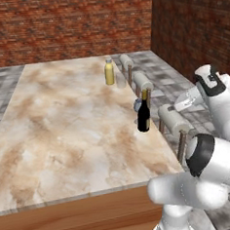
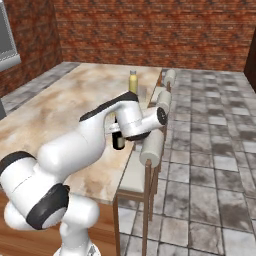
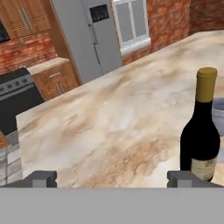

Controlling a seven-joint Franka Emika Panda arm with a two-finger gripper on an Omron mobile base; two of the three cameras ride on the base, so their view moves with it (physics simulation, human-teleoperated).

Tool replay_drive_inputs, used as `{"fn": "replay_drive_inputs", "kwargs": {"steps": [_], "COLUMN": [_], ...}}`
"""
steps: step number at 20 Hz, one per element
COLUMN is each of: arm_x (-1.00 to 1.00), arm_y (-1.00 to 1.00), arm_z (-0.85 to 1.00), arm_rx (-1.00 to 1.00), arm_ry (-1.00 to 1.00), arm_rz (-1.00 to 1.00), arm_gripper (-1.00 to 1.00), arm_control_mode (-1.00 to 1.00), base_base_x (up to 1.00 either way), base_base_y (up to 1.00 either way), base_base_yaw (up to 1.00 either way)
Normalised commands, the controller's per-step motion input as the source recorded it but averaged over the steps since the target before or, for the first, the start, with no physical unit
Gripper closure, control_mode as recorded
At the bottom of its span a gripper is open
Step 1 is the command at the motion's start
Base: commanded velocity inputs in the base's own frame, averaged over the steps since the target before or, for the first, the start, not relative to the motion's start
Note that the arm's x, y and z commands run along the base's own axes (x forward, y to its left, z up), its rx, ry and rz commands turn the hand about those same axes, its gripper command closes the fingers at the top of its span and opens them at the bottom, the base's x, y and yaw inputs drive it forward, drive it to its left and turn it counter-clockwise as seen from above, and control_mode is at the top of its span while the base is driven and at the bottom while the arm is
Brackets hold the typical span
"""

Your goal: There is a wine glass and glass cup on the dining counter. Place the wine bottle next to the wine glass and the juice bottle next to the glass cup.

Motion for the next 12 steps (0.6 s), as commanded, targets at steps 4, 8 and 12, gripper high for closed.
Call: {"fn": "replay_drive_inputs", "kwargs": {"steps": [4,8,12], "arm_x": [-0.50,-0.46,-0.46], "arm_y": [0.25,0.28,0.24], "arm_z": [0.13,0.13,0.15], "arm_rx": [-0.14,-0.17,-0.13], "arm_ry": [0.19,0.21,0.22], "arm_rz": [-0.19,-0.20,-0.19], "arm_gripper": [-1.00,-1.00,-1.00], "arm_control_mode": [-1.00,-1.00,-1.00], "base_base_x": [0.00,0.00,0.00], "base_base_y": [0.00,0.00,0.00], "base_base_yaw": [0.00,0.00,0.00]}}
